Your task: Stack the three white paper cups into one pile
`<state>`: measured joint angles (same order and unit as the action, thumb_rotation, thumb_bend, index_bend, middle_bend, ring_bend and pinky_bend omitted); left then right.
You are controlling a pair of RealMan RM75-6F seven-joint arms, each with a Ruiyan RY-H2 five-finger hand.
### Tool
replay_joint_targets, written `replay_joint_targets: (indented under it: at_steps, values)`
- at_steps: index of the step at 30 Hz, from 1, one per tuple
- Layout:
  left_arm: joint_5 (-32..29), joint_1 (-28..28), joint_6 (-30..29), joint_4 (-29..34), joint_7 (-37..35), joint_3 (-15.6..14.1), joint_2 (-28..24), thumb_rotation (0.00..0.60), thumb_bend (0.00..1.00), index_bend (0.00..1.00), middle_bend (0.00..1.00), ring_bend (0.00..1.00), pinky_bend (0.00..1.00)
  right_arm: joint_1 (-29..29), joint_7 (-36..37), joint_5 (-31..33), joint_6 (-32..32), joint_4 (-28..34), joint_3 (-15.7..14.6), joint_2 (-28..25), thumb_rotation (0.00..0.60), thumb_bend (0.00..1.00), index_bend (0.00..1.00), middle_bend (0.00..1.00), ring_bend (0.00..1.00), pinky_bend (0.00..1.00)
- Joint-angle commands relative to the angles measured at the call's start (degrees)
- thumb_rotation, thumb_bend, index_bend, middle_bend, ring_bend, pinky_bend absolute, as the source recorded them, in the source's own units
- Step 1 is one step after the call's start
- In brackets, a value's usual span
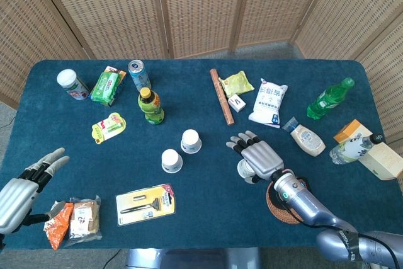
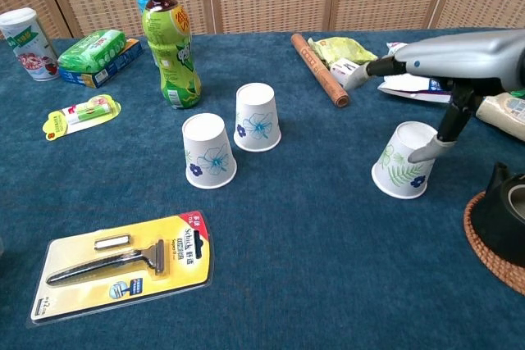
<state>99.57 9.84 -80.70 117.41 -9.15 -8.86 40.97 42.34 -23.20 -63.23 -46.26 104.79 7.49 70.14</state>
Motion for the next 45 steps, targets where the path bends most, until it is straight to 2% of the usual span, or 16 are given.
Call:
replay_joint_targets:
  at_steps: [1,7,11,18,23,29,36,41,45]
  values:
    - [0.13,-0.14,-0.01,-0.07,-0.27,0.15,-0.12,0.600,0.37,0.04,0.00,0.00,0.15,1.01,-1.06,1.52,0.70,-0.80,-0.88,1.02,0.600,0.20,0.11,0.09,0.04,0.10]
    - [0.05,-0.42,0.05,-0.26,-0.95,0.55,-0.32,0.600,0.37,0.04,0.00,0.00,0.15,2.37,-2.05,3.03,1.07,-3.12,-1.78,2.82,0.600,0.19,0.12,0.13,0.06,0.10]
    - [-0.16,-0.47,0.32,-0.38,-1.29,0.83,-0.41,0.600,0.37,0.04,0.00,0.00,0.15,2.62,-1.57,3.43,1.11,-4.73,-2.35,3.48,0.600,0.19,0.13,0.19,0.15,0.13]
    - [-0.55,-0.27,1.36,-0.38,-1.39,1.29,-0.38,0.600,0.37,0.04,0.00,0.00,0.15,1.77,1.28,1.61,0.63,-6.30,-3.39,3.18,0.600,0.21,0.17,0.26,0.23,0.17]
    - [-0.58,-0.26,1.85,-0.16,-1.15,1.52,-0.31,0.600,0.37,0.04,0.00,0.00,0.15,0.90,3.86,-1.11,0.36,-7.80,-4.26,3.15,0.600,0.23,0.21,0.34,0.34,0.24]
    - [-0.46,-0.25,2.61,0.06,-0.71,1.56,-0.18,0.600,0.37,0.04,0.00,0.00,0.15,0.05,6.61,-3.67,-0.50,-9.90,-4.52,3.79,0.600,0.34,0.29,0.37,0.37,0.29]
    - [-0.75,-0.24,3.23,0.25,-0.22,1.79,-0.01,0.600,0.37,0.04,0.00,0.00,0.15,-0.79,8.80,-5.96,-1.32,-11.12,-4.88,4.40,0.600,0.36,0.31,0.40,0.39,0.30]
    - [-0.92,-0.24,3.55,0.30,-0.12,1.94,0.05,0.600,0.37,0.04,0.00,0.00,0.15,-1.06,9.28,-7.67,-2.34,-9.00,-4.61,2.91,0.600,0.36,0.31,0.40,0.39,0.30]
    - [-0.92,-0.23,3.73,0.24,-0.23,2.02,0.07,0.600,0.37,0.04,0.00,0.00,0.15,-1.22,9.66,-9.46,-4.54,-4.89,-3.26,0.60,0.600,0.36,0.31,0.40,0.39,0.30]
